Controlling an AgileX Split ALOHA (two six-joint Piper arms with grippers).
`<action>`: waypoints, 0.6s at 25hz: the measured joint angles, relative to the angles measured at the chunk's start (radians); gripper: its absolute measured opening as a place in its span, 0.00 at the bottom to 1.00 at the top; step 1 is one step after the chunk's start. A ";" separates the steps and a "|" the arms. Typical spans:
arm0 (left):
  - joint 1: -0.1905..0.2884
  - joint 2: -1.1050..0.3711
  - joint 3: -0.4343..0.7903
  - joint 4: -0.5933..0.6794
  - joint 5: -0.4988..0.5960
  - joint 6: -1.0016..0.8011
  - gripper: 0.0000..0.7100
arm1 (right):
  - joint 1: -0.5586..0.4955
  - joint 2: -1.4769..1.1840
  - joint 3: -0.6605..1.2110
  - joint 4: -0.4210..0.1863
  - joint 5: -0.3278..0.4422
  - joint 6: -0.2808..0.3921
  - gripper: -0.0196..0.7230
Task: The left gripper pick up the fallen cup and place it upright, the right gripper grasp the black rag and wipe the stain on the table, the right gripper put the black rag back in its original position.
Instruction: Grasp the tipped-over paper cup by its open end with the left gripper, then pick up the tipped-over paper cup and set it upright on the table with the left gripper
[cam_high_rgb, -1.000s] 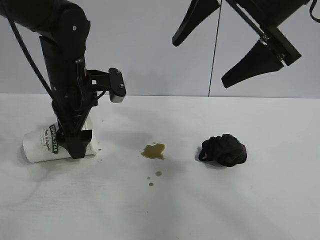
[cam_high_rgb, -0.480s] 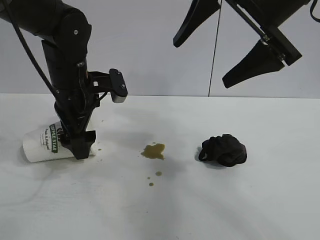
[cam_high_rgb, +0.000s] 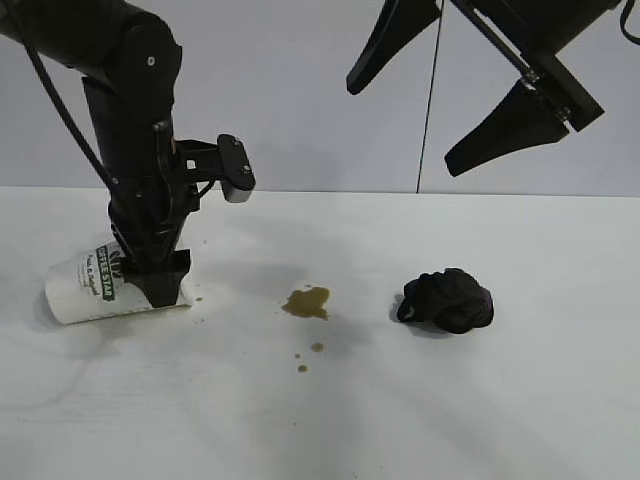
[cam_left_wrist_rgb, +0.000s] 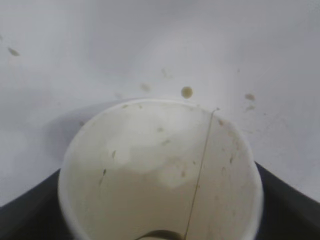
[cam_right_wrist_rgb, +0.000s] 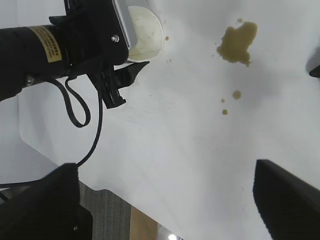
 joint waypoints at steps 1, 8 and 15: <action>0.000 -0.007 0.000 -0.013 0.000 0.000 0.77 | 0.000 0.000 0.000 0.000 0.000 0.000 0.90; 0.085 -0.174 0.000 -0.572 -0.020 0.307 0.77 | 0.000 0.000 0.000 0.000 0.000 0.000 0.90; 0.297 -0.247 0.000 -1.208 0.110 0.660 0.77 | 0.000 0.000 0.000 0.000 0.000 0.000 0.90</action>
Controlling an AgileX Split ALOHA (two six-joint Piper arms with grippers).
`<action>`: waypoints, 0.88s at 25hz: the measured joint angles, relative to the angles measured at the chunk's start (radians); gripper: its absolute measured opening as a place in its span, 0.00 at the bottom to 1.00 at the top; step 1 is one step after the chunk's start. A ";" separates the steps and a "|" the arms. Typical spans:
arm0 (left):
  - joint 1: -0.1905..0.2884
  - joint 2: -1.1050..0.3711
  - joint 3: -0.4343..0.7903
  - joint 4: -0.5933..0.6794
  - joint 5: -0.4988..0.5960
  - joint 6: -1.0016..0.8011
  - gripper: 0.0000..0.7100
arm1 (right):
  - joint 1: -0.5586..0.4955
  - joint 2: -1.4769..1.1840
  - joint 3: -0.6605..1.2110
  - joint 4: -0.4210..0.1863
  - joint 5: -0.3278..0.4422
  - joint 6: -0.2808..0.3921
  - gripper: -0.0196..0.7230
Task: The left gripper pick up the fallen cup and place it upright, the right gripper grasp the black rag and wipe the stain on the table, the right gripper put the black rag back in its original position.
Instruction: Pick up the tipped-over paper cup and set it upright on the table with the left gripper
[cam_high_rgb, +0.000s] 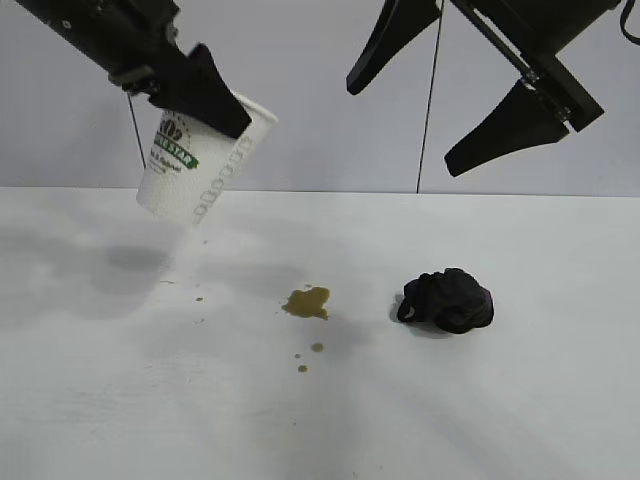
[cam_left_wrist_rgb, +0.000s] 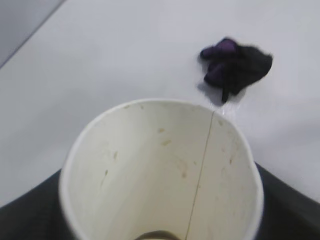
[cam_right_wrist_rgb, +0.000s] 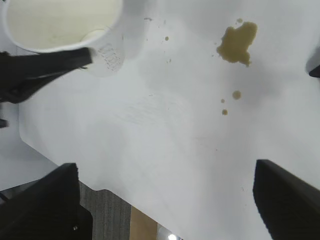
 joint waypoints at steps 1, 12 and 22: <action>0.036 0.000 0.001 -0.064 0.029 0.031 0.77 | 0.000 0.000 0.000 0.000 0.000 0.000 0.90; 0.294 0.000 0.307 -0.590 0.228 0.583 0.77 | 0.000 0.000 0.000 0.000 0.000 0.000 0.90; 0.296 -0.001 0.552 -0.700 0.083 1.021 0.77 | 0.000 0.000 0.000 -0.001 -0.013 0.000 0.90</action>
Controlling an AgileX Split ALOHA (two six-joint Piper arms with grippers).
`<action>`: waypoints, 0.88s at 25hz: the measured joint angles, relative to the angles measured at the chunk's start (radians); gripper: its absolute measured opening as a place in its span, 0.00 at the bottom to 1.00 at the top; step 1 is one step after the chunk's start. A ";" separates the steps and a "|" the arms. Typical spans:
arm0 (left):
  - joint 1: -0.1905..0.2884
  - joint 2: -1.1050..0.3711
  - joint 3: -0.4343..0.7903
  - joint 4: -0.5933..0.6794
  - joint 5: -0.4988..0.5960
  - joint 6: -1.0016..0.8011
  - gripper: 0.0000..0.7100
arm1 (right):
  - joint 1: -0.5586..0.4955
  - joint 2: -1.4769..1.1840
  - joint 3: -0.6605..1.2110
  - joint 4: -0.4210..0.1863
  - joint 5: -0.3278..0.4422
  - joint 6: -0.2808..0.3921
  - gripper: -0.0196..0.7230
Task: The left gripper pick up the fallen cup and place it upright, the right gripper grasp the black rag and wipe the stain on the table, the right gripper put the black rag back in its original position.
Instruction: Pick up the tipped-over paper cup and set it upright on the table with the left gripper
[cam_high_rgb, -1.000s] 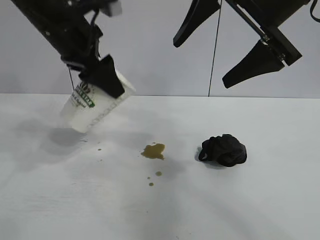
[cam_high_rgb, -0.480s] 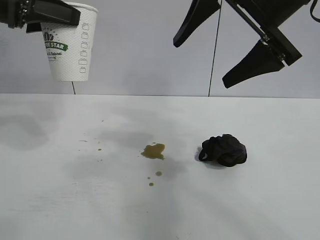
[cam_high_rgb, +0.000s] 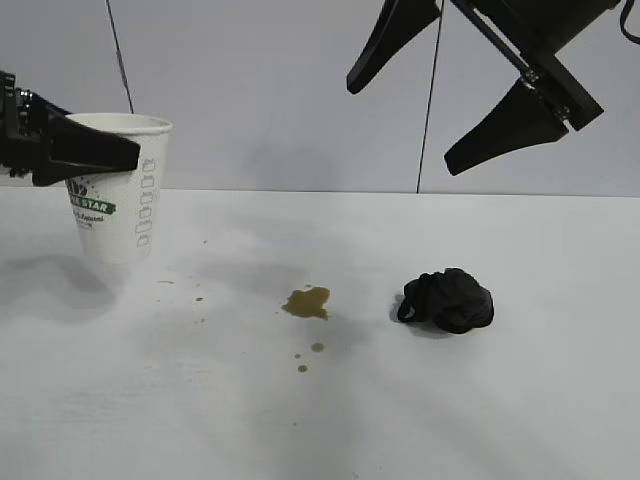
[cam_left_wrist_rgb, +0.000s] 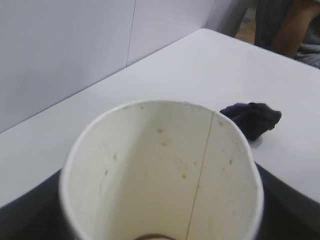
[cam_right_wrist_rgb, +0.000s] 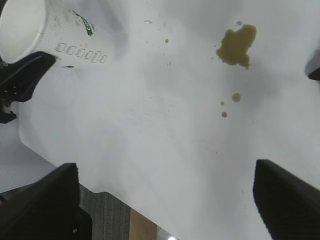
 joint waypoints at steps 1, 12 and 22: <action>0.000 0.000 0.005 0.000 -0.010 0.015 0.77 | 0.000 0.000 0.000 0.000 -0.005 0.000 0.90; -0.043 0.019 0.006 -0.014 -0.042 0.111 0.77 | 0.000 0.000 0.000 -0.003 -0.013 0.000 0.90; -0.051 0.099 -0.024 -0.017 -0.048 0.179 0.77 | 0.000 0.000 0.000 -0.018 -0.014 0.000 0.90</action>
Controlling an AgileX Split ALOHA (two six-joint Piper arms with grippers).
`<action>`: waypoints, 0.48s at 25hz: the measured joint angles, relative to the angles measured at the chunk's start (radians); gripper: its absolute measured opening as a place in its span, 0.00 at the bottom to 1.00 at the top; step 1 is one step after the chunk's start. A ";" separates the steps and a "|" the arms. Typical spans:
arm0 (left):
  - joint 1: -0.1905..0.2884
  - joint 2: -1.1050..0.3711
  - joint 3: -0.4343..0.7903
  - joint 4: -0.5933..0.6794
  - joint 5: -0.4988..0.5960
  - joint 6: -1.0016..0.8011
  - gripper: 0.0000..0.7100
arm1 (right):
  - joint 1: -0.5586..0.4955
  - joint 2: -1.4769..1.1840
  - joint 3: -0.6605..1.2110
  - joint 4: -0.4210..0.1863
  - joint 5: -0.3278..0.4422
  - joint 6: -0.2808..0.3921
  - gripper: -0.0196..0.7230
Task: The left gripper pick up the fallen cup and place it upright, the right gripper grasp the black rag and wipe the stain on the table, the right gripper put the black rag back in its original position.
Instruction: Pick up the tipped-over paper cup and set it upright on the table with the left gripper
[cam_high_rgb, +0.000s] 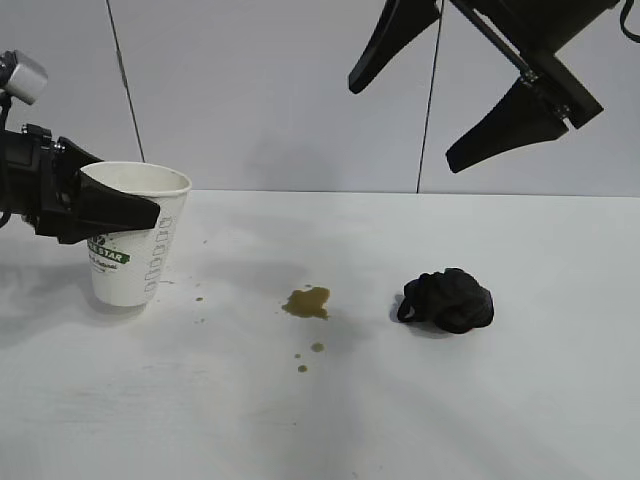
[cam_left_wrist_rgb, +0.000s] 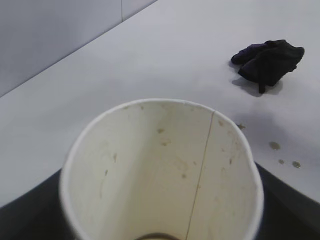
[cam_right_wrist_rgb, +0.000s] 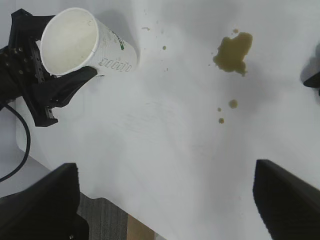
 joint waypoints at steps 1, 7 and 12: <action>0.000 0.000 -0.001 0.000 0.000 0.023 0.77 | 0.000 0.000 0.000 -0.001 0.000 0.000 0.90; -0.014 0.019 -0.004 -0.002 0.010 0.084 0.77 | 0.000 0.000 0.000 -0.004 -0.006 0.000 0.90; -0.028 0.073 -0.004 -0.002 0.044 0.127 0.77 | 0.000 0.000 0.000 -0.004 -0.020 0.000 0.90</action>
